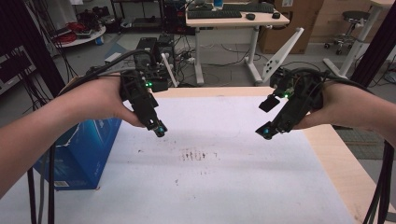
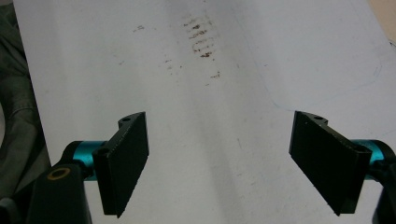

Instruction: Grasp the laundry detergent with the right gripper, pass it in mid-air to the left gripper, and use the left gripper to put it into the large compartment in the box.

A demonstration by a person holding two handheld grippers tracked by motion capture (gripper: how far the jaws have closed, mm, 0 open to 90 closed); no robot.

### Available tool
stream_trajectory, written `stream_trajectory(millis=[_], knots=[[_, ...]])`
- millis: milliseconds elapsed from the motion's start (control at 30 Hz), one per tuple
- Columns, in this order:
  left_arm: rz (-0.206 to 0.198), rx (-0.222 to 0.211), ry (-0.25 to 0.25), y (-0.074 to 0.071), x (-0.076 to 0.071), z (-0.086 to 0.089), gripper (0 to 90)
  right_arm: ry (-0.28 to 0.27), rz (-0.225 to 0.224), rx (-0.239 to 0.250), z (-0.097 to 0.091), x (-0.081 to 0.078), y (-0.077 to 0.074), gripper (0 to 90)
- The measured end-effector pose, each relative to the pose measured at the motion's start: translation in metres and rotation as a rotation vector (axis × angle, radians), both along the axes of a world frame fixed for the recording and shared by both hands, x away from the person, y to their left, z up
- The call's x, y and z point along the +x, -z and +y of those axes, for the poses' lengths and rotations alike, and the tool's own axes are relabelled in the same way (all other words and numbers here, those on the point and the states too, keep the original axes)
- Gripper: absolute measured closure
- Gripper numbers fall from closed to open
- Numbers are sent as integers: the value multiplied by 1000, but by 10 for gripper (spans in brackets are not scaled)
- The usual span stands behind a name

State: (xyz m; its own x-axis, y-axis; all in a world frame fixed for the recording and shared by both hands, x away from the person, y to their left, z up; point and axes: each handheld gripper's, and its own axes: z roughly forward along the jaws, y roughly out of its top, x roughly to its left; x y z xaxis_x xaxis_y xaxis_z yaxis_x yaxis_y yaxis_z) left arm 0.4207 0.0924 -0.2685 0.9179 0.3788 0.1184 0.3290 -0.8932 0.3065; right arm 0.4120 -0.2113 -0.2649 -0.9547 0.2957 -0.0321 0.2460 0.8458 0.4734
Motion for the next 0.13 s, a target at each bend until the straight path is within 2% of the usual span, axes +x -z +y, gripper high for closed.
stream_trajectory(millis=[133], knots=[[0, -3, 0, -1, -1, 0, 184, 9, -3, 2, -1, 0, 0, 193]])
